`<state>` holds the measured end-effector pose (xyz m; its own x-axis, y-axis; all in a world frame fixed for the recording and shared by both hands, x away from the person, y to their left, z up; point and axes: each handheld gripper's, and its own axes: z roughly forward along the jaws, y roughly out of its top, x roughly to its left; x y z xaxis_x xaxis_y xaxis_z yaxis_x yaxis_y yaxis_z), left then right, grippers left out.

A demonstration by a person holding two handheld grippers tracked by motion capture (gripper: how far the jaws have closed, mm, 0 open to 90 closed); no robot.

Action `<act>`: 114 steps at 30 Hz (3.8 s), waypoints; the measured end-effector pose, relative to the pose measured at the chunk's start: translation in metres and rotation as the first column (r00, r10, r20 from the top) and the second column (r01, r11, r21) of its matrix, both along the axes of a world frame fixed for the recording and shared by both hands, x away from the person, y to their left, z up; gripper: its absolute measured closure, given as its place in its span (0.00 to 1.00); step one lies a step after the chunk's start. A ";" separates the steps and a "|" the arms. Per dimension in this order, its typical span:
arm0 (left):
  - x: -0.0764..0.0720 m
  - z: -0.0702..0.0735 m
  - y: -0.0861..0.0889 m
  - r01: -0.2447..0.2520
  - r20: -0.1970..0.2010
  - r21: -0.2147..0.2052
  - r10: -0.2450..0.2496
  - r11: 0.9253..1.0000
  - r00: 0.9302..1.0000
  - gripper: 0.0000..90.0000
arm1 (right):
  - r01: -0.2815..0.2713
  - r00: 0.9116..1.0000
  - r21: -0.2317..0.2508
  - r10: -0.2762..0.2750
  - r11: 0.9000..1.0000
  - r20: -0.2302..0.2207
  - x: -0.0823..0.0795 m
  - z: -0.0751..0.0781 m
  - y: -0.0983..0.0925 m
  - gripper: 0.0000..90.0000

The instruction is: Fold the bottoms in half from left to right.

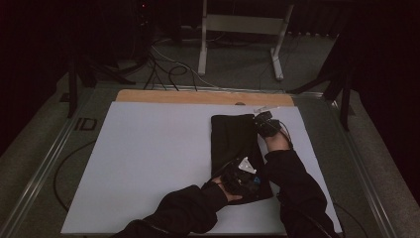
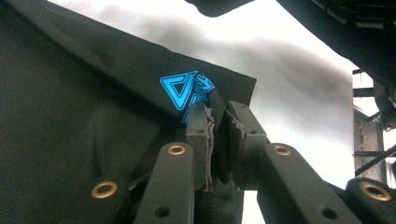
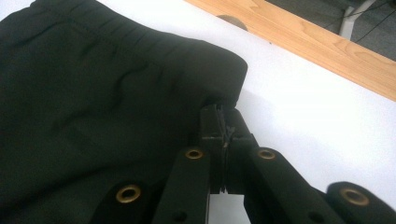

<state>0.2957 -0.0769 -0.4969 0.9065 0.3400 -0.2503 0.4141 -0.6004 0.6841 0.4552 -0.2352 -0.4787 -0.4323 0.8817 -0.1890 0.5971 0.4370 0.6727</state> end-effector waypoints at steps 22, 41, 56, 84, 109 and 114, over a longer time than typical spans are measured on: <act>-0.018 0.025 0.058 -0.039 0.052 -0.098 0.044 0.994 0.998 0.15 | -0.052 0.998 0.157 0.056 0.986 -0.022 -0.038 0.029 -0.005 0.16; -0.043 0.027 0.118 -0.096 0.104 -0.104 0.107 0.990 0.989 0.06 | -0.156 0.987 0.240 0.158 0.958 0.011 -0.111 0.043 0.003 0.11; -0.070 0.001 0.121 -0.038 0.124 -0.028 0.042 0.999 0.991 0.35 | -0.124 0.991 0.282 0.133 0.951 -0.013 -0.178 0.035 -0.016 0.11; -0.070 -0.017 0.111 -0.072 0.192 0.121 0.048 0.990 0.980 0.93 | -0.067 0.979 0.138 0.091 0.988 -0.180 -0.211 -0.006 -0.027 0.99; -0.068 -0.014 0.114 -0.050 0.095 0.114 0.039 0.992 0.995 0.94 | -0.010 0.978 0.149 0.041 0.989 -0.205 -0.219 -0.015 -0.036 0.99; -0.068 -0.015 0.115 -0.033 0.075 0.109 0.025 0.994 0.997 0.91 | -0.003 0.972 0.125 0.032 0.992 -0.231 -0.219 -0.021 -0.037 0.98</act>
